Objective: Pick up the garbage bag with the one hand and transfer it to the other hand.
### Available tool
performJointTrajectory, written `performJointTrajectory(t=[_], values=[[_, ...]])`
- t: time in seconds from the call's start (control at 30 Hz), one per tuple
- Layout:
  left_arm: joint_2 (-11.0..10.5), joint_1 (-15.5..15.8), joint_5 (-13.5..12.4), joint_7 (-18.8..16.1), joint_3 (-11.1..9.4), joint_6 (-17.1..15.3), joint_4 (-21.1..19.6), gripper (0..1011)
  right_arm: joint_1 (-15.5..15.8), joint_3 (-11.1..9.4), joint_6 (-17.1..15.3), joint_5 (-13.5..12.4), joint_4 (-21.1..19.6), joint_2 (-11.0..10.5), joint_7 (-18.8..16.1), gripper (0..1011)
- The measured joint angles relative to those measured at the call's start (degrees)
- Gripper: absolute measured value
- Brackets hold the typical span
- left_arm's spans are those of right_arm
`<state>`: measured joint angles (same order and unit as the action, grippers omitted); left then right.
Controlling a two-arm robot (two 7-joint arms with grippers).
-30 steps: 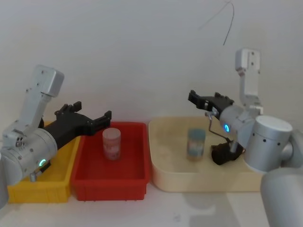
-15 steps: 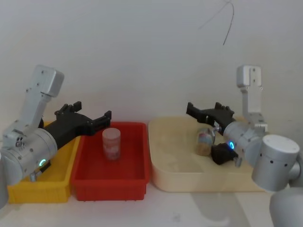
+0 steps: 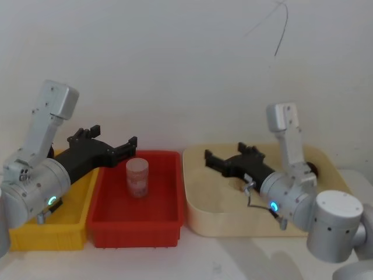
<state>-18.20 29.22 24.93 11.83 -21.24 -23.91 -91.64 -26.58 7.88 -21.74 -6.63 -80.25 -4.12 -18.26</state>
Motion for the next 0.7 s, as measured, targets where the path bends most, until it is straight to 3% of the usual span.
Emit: performJointTrajectory(t=[0.43, 0.7], values=[[0.0, 0.0, 0.0, 0.0, 0.0, 0.0, 0.0, 1001, 4.8, 5.7, 1.3, 0.6, -5.0, -1.6, -4.7, 1000], [0.0, 0.0, 0.0, 0.0, 0.0, 0.0, 0.0, 1001, 6.3, 7.5, 1.7, 0.8, -6.5, -2.1, -5.8, 1000]])
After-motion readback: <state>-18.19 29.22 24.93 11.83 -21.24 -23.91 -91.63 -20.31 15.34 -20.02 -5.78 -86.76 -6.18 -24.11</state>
